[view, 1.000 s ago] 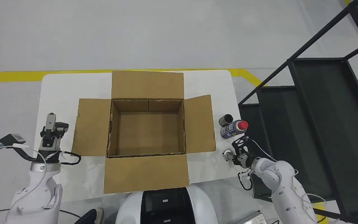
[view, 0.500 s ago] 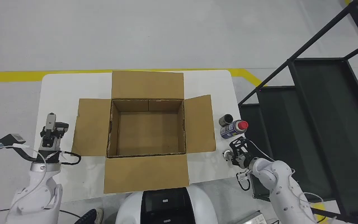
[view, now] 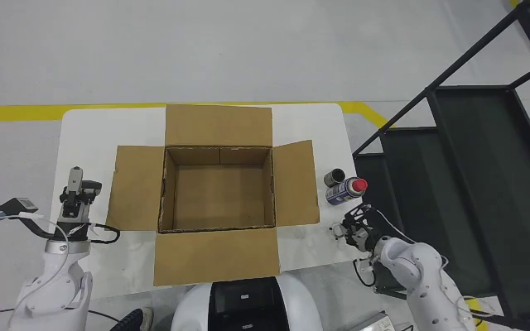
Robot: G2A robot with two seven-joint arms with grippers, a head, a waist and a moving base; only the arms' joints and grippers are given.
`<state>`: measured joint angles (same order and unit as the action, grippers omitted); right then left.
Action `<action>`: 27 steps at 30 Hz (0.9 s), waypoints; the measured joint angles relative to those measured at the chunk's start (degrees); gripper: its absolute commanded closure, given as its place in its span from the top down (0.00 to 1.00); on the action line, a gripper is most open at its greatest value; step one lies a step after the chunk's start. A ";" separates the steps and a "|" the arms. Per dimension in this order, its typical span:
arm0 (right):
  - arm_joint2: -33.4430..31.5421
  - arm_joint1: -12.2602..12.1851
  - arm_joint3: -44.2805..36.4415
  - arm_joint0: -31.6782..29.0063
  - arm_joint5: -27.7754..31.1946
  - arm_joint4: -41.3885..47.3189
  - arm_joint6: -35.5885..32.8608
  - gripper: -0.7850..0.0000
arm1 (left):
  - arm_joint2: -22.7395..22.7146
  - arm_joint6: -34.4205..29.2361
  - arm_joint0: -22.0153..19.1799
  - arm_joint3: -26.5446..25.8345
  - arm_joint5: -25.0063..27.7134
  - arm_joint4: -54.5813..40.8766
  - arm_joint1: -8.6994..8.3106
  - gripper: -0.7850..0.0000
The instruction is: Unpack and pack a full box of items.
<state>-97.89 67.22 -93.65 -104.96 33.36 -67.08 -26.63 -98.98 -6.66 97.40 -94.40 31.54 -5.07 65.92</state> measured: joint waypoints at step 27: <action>-5.13 -2.71 -31.70 -6.82 9.89 29.46 -8.26 0.00 | 0.00 0.00 0.00 0.00 0.00 0.00 0.00 1.00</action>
<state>-103.02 64.51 -125.35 -111.79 43.25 -37.61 -34.89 -98.98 -6.66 97.40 -94.40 31.54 -5.07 65.92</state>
